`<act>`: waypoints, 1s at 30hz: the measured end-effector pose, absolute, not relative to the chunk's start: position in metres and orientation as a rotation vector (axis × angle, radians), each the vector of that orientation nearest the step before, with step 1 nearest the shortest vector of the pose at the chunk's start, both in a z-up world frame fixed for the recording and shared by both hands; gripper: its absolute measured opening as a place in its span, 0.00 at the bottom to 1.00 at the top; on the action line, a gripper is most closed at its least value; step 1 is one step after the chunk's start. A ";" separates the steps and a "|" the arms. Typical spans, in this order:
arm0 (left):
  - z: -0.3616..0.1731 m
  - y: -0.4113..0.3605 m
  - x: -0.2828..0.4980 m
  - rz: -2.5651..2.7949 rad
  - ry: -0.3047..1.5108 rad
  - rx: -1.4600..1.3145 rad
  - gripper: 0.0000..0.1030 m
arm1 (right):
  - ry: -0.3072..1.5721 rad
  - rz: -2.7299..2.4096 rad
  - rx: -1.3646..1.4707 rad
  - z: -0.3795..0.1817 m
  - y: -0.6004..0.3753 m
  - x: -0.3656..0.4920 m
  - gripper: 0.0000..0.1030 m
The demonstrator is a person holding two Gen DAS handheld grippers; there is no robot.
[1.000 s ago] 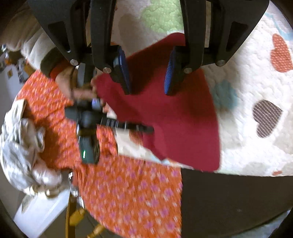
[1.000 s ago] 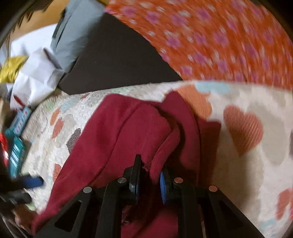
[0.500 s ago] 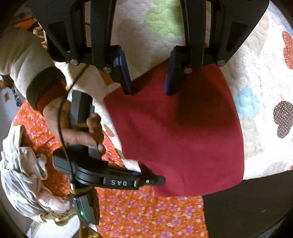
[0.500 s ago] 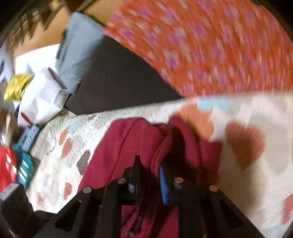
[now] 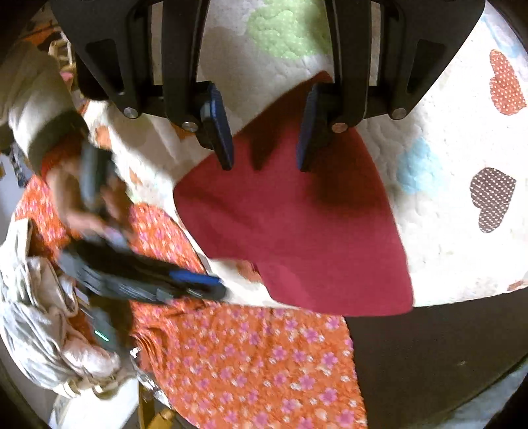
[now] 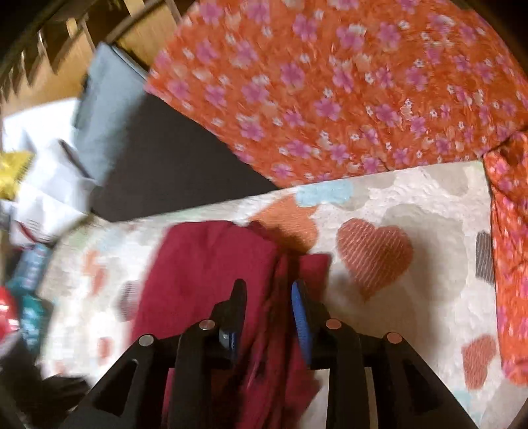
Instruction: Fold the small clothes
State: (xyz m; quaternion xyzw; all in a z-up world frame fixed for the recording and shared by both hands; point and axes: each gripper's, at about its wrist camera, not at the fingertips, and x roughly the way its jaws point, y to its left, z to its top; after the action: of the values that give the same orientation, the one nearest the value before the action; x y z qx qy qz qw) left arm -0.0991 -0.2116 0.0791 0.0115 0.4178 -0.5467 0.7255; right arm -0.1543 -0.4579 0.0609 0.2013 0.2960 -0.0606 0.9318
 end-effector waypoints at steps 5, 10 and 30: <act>0.067 -0.219 -0.095 -1.145 0.948 0.041 0.46 | 0.634 0.012 0.451 0.049 -0.421 -0.171 0.33; 0.057 -0.229 -0.101 -1.150 0.949 0.148 0.46 | 0.754 -0.171 0.119 0.012 -0.387 -0.160 0.28; 0.057 -0.233 -0.098 -1.115 0.923 0.150 0.46 | 0.689 -0.192 0.442 0.016 -0.441 -0.105 0.28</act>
State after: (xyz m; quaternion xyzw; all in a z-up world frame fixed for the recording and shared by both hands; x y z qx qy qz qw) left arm -0.0976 -0.2327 0.0567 0.0685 0.4217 -0.5094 0.7469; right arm -0.1054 -0.4414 0.0156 0.2144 0.3344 -0.0933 0.9130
